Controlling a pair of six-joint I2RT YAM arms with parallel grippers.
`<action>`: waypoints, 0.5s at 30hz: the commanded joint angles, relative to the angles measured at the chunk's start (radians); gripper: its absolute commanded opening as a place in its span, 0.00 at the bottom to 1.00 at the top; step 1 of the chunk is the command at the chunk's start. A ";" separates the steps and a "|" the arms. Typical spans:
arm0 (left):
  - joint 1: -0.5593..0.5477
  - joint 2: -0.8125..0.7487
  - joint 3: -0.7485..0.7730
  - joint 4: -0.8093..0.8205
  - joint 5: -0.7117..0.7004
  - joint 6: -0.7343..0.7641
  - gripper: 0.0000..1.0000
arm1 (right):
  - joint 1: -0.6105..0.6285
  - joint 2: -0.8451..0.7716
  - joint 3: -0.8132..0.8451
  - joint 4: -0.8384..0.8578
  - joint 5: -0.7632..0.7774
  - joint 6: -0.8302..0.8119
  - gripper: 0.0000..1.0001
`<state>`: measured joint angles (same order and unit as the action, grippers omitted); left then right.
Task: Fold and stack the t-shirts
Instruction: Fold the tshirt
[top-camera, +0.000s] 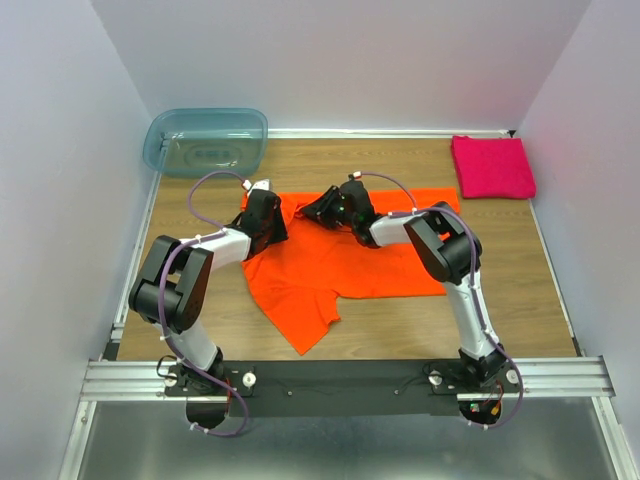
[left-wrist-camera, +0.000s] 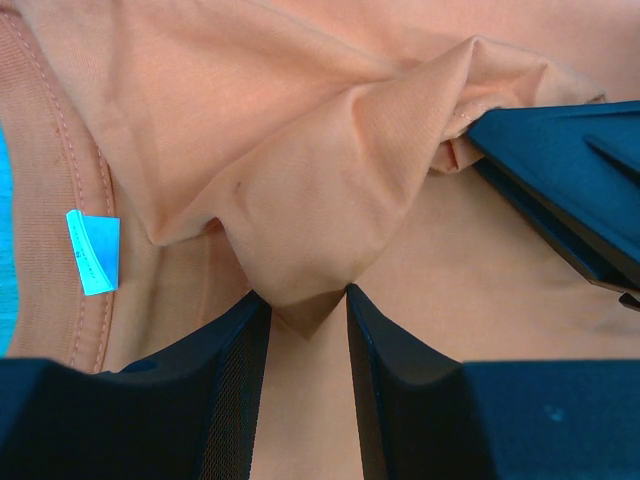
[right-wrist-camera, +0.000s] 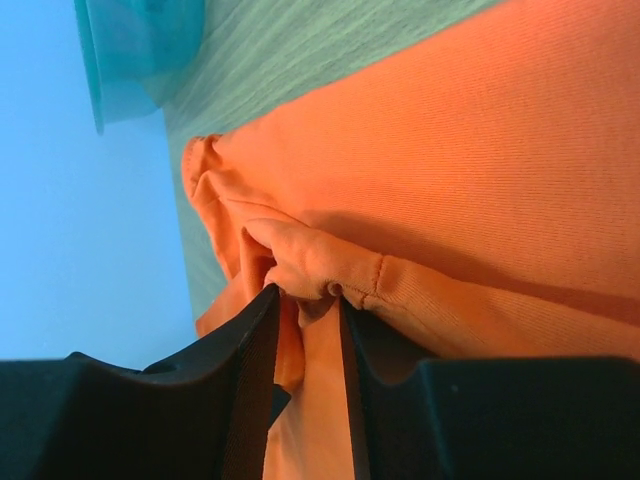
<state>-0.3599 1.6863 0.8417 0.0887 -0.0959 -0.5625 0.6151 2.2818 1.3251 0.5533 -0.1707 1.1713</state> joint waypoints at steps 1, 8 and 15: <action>0.007 0.012 0.028 0.011 0.016 -0.004 0.44 | 0.012 0.036 0.026 0.022 0.008 0.014 0.37; 0.007 0.015 0.036 0.011 0.018 0.000 0.41 | 0.014 0.031 0.022 0.022 0.010 0.019 0.24; 0.013 0.006 0.042 0.002 0.016 0.001 0.21 | 0.015 0.005 0.002 0.022 0.010 0.005 0.01</action>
<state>-0.3573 1.6867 0.8577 0.0883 -0.0921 -0.5617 0.6209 2.2890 1.3258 0.5579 -0.1741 1.1870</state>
